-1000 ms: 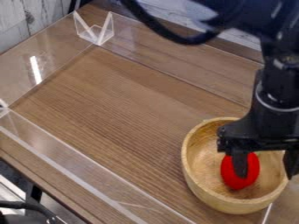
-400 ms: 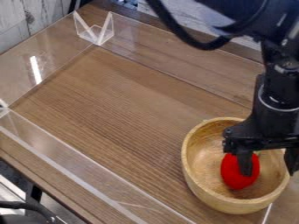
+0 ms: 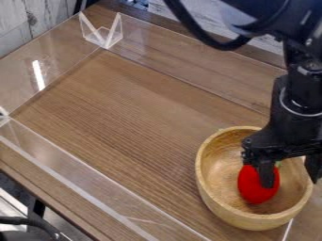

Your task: Move the red object to the left side of the table

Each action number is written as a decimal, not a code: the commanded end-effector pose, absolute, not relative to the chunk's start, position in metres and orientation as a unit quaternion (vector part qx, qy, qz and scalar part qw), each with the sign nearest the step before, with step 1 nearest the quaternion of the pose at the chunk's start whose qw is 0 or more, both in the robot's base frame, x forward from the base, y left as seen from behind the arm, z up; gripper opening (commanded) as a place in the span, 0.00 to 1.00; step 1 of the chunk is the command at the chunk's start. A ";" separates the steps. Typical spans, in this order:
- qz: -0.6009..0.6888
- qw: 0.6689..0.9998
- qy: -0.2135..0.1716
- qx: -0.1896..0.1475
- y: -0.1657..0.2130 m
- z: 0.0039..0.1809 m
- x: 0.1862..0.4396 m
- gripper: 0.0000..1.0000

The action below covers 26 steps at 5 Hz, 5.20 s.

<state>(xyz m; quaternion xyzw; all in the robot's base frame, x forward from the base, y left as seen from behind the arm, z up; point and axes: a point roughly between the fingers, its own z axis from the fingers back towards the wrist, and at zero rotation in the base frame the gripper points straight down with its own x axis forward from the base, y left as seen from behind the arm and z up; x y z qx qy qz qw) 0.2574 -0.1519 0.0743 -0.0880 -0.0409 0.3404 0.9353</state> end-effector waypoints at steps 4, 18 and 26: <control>0.359 0.926 -0.057 -0.102 -0.138 0.089 0.280 1.00; 0.456 0.881 -0.104 -0.074 -0.043 0.176 0.217 0.00; 0.643 0.754 -0.120 0.058 0.064 0.126 0.176 0.00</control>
